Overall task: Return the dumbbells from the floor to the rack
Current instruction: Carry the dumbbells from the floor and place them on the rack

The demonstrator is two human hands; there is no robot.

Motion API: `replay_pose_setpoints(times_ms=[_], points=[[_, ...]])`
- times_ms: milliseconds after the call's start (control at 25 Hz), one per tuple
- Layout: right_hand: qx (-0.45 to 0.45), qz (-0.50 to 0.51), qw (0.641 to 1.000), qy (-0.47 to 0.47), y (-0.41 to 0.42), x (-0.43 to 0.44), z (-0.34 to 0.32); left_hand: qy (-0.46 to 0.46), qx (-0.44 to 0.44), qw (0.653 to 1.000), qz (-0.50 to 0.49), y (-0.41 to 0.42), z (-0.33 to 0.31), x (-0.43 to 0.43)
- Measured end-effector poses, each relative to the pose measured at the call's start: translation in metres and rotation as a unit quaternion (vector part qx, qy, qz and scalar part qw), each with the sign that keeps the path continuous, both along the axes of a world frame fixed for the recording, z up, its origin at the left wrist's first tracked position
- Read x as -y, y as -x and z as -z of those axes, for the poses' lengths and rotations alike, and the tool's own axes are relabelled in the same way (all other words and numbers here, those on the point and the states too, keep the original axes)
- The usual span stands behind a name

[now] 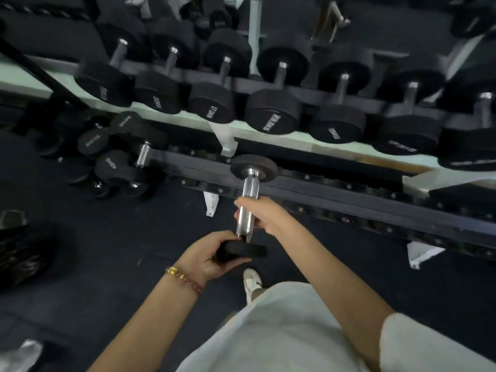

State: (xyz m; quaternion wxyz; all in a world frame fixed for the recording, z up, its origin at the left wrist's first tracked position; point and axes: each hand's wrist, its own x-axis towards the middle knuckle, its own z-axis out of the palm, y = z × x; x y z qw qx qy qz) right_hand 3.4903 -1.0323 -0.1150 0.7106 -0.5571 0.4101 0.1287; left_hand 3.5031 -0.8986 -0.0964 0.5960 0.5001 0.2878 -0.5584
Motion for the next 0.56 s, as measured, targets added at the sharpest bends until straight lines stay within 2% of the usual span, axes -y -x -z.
replay_pose_setpoints(times_ms=[240, 440, 560], points=[[-0.018, -0.055, 0.998, -0.005, -0.145, -0.049, 0.014, -0.055, 0.080, 0.995, 0.007, -0.150, 0.024, -0.062], [-0.050, -0.003, 0.998, -0.031, -0.262, -0.098, 0.049, -0.088, 0.120, 0.985, 0.084, -0.285, 0.053, -0.113], [-0.073, 0.026, 0.995, -0.062, -0.324, -0.118, 0.069, -0.089, 0.102, 0.984, 0.117, -0.356, 0.079, -0.134]])
